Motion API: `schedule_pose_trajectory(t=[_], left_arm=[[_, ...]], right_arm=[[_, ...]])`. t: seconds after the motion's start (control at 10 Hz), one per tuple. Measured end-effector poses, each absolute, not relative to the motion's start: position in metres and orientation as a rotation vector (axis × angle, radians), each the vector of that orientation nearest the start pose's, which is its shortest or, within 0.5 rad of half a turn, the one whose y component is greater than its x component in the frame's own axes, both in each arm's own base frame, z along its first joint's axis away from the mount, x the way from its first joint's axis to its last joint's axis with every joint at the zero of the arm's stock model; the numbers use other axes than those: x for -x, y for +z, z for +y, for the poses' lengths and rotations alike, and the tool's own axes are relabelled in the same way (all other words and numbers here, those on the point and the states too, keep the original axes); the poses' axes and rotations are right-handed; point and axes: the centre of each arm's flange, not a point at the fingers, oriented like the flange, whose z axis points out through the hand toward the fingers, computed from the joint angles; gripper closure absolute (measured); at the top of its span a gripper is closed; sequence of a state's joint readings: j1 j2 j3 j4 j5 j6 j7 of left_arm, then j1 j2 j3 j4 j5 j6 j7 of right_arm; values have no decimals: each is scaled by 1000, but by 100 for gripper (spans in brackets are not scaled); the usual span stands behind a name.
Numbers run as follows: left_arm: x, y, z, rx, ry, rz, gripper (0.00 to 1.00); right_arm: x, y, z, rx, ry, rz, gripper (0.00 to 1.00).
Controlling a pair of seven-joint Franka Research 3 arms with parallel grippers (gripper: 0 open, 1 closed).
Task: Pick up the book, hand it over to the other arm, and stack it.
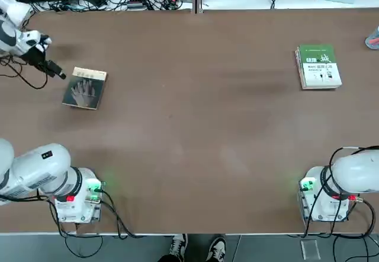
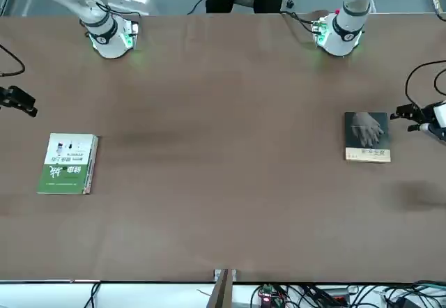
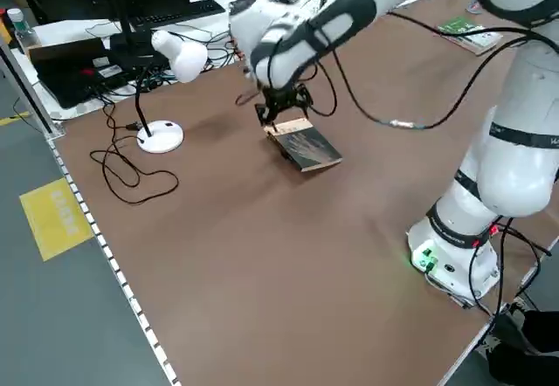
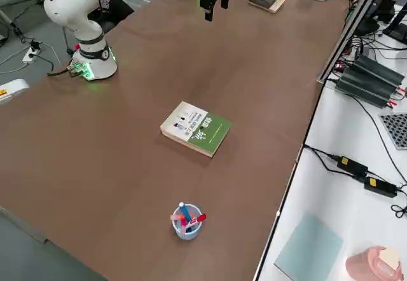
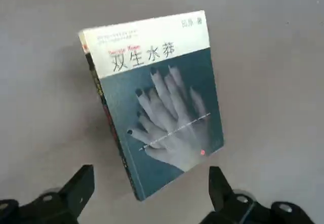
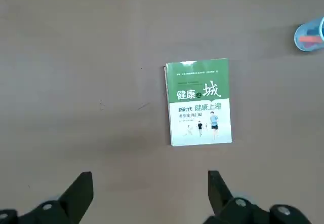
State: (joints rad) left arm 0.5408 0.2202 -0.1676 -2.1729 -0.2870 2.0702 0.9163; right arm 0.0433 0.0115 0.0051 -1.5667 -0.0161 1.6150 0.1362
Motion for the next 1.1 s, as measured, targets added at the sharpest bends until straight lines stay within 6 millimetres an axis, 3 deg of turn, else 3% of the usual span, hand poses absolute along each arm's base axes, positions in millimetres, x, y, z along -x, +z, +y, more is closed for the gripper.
schedule_pose_trajectory(t=[0.5,1.1], left_arm=[[-480,234,197,3598,185,509,1],[-476,203,210,3649,156,586,1]], right_arm=[[-562,624,26,3151,-60,138,0],[-562,624,26,3151,-59,137,0]])
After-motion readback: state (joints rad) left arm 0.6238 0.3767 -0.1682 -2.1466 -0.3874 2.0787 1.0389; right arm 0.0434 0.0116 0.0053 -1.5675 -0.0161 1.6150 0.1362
